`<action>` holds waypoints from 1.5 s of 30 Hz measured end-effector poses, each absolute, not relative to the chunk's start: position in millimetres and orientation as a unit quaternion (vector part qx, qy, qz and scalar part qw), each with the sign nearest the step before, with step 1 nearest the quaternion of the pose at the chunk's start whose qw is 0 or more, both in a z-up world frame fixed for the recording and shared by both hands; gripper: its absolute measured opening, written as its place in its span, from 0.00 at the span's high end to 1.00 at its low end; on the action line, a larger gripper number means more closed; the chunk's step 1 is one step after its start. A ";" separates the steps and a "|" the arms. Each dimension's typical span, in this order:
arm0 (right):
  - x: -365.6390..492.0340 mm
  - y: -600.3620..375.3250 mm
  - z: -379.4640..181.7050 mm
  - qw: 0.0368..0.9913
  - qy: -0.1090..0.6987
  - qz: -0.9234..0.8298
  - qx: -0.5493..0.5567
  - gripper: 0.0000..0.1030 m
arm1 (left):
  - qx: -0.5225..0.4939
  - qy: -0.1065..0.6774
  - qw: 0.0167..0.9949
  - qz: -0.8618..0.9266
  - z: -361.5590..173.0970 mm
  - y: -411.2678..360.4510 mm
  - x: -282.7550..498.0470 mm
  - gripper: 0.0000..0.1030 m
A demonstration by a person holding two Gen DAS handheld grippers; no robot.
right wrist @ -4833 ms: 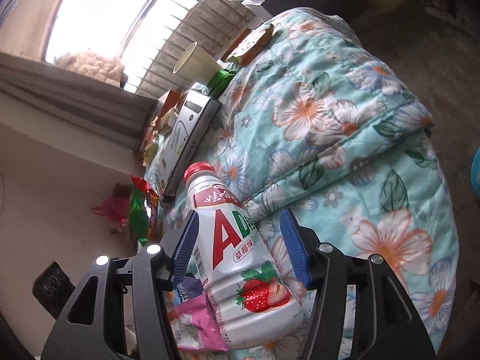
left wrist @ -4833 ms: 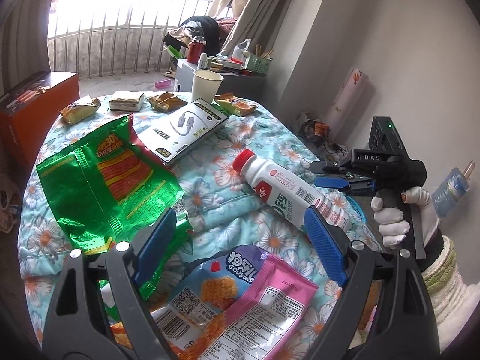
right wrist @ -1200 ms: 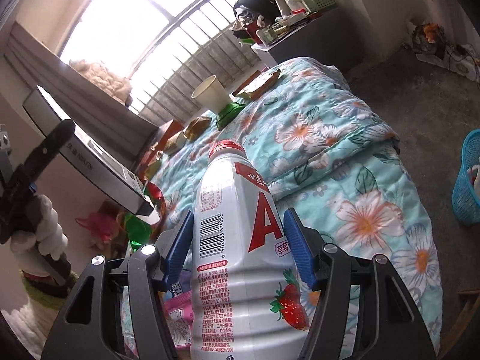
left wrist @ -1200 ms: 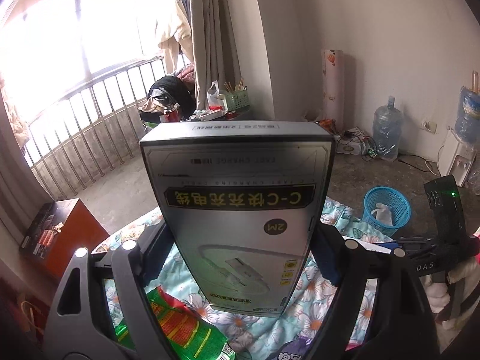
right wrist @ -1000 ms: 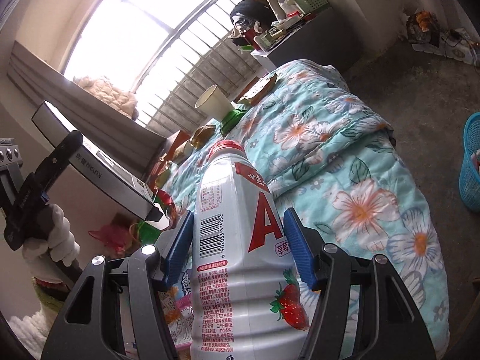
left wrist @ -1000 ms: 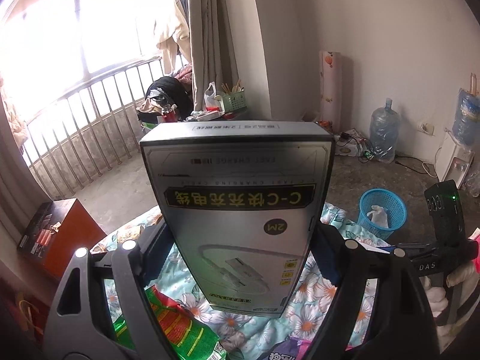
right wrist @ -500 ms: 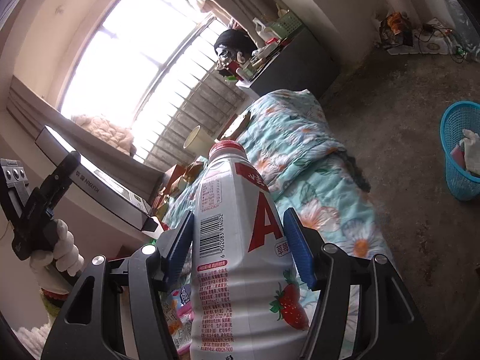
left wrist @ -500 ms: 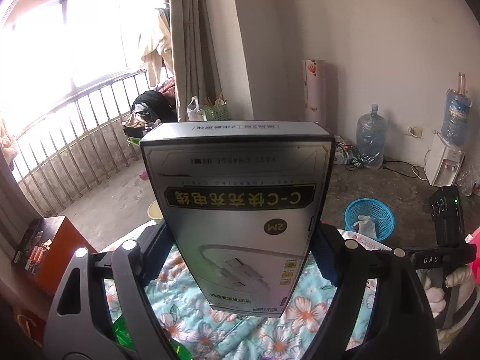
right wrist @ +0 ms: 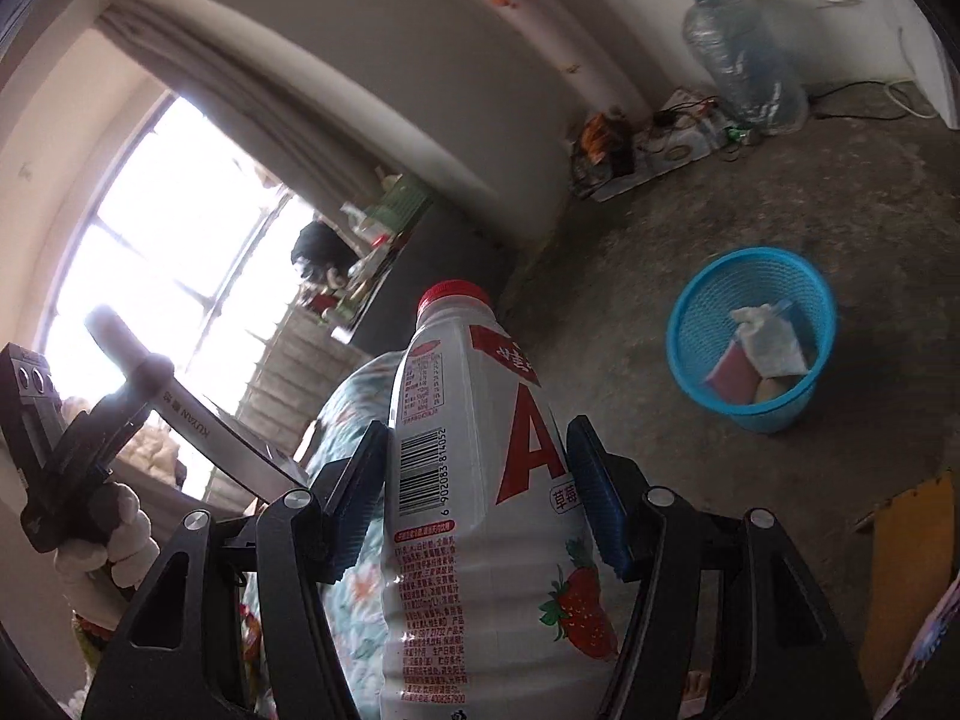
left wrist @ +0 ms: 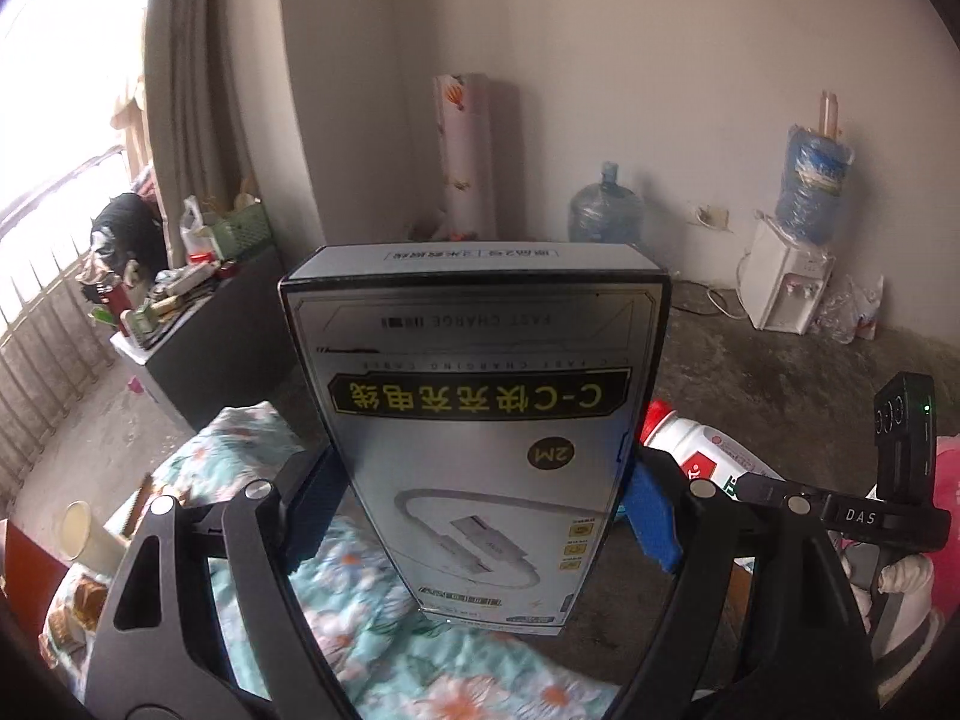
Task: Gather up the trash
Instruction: 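Carry the milk bottle and cable box toward the blue wastebasket, then open both tools to drop the bottle and box into the wastebasket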
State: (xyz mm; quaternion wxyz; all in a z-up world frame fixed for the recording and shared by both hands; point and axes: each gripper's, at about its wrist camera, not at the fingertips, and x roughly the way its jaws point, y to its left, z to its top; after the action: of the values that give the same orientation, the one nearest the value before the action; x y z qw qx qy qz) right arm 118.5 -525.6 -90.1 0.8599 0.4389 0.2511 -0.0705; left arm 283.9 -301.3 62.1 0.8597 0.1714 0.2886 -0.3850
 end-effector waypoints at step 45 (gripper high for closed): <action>89.4 -660.8 -299.2 0.702 0.236 -0.210 0.638 0.35 | -0.009 0.608 0.745 -0.276 -216.7 -593.4 420.7 0.16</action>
State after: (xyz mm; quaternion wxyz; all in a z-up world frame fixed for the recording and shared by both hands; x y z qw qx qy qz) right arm 89.4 -660.8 -299.2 0.7024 0.6380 0.2360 -0.2095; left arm 420.7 -593.4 -216.7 0.7447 -0.0091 0.6077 -0.2758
